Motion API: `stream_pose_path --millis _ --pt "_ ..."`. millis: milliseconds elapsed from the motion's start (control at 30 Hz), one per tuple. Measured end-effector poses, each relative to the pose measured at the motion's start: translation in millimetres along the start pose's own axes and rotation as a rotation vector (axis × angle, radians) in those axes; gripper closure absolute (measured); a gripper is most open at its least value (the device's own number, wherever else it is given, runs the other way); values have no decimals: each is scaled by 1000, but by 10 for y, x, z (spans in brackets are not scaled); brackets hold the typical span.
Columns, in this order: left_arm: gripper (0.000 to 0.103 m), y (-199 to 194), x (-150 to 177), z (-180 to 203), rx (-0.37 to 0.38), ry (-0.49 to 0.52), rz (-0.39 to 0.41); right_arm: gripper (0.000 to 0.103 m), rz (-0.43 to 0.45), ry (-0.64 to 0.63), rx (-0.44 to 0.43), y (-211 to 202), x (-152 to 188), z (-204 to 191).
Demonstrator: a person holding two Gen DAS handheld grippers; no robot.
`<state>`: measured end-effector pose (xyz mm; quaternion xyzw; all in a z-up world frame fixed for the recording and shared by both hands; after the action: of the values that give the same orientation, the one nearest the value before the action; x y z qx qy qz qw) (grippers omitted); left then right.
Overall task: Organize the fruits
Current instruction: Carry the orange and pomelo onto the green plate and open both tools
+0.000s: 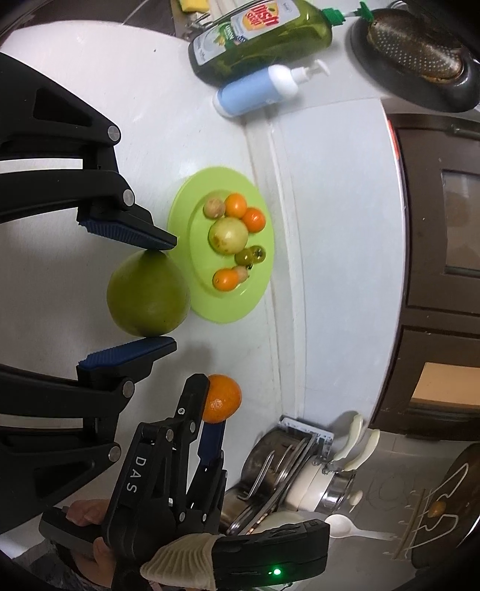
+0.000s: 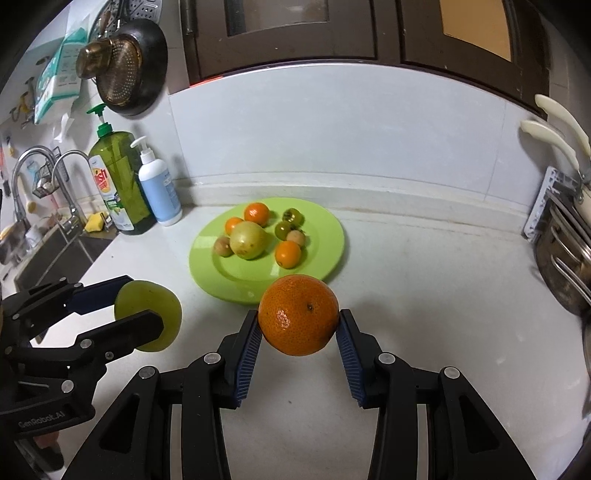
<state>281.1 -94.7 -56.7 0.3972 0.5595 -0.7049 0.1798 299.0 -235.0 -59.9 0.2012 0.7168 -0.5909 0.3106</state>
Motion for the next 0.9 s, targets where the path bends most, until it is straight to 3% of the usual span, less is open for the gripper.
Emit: stream_pose_path --millis 533,900 --pt "55 127 -282 -509 -79 13 23 60 -23 -4 -13 401 -409 -243" --pt "55 601 -404 -714 -51 -7 -39 60 -110 -19 29 962 -617 -204"
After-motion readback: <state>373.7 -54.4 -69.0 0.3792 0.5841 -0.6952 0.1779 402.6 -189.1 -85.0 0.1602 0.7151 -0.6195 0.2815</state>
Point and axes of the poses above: each gripper's, at about its wrist camera, not at the fingertips, and y roughly the way its jaws point, z to its right, x to its underside, the point moved 5 cm from there along y, roughly the way its jaws point, and after that the axes turned 3 degrees about y, right-handed, at the moved point
